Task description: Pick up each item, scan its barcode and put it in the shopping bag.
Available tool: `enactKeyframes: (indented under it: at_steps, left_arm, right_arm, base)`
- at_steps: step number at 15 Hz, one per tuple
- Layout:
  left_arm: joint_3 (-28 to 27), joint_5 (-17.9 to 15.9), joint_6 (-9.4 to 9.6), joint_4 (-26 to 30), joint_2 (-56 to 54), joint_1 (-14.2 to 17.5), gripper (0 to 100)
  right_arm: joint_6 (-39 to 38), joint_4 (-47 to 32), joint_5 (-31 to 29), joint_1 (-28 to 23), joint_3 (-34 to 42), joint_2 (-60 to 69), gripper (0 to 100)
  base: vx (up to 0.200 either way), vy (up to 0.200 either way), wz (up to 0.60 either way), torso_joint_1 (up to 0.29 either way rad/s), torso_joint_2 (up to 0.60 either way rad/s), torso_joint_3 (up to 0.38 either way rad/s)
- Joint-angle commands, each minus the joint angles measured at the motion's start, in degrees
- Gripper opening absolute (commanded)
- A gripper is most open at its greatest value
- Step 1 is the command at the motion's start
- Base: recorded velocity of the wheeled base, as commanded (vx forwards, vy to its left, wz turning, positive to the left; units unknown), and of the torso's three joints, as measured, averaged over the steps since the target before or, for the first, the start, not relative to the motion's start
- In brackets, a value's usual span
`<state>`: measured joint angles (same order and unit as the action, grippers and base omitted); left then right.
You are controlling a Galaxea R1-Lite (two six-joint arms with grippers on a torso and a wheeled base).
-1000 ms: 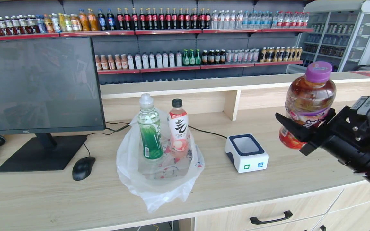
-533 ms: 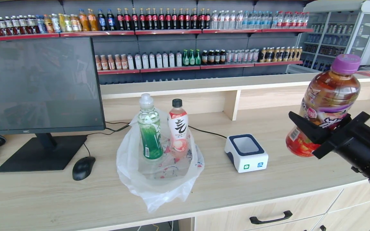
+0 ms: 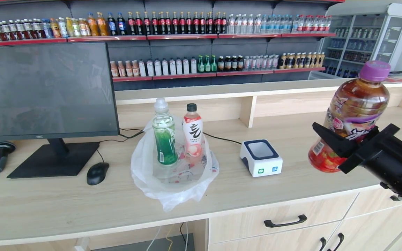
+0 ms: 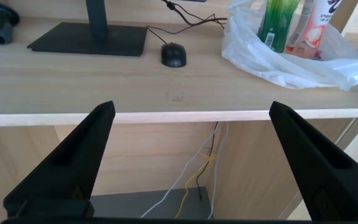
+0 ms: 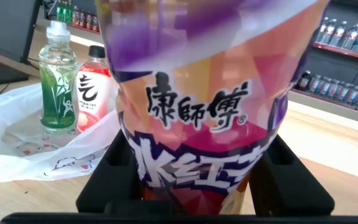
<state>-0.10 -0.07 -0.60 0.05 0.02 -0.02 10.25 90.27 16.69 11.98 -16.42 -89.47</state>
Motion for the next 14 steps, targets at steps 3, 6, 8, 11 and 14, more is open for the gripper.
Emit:
enactKeyframes:
  at_steps: [3,6,8,11,14]
  left_arm:
    - [0.0,0.0,-0.02,0.1,0.0,0.0,100]
    - [0.0,0.0,-0.11,0.1,0.0,0.0,100]
    - [0.0,0.0,-0.11,0.1,0.0,0.0,100]
    - [0.0,0.0,-0.02,0.1,0.0,0.0,100]
    - [0.0,0.0,-0.11,0.1,0.0,0.0,100]
  right_arm:
    - [-0.1,-0.3,-0.1,-2.1,-0.9,-2.4,0]
    - [-0.1,-0.3,-0.1,-2.1,0.2,-2.6,0]
    - [-0.1,-0.3,-0.1,-2.1,0.6,-2.3,0]
    - [-1.3,-0.3,-0.1,-2.1,0.2,-1.0,0]
    - [-1.5,-0.3,-0.1,-2.1,0.4,-0.3,0]
  base:
    - [0.0,0.067,0.0,0.011,0.01,-0.002]
    - [0.0,0.2,0.0,0.001,0.0,0.001]
    - [0.0,0.2,0.0,0.01,0.01,0.002]
    - [0.0,0.2,0.0,-0.002,0.01,0.004]
    - [0.0,0.2,0.0,-0.001,0.0,-0.001]
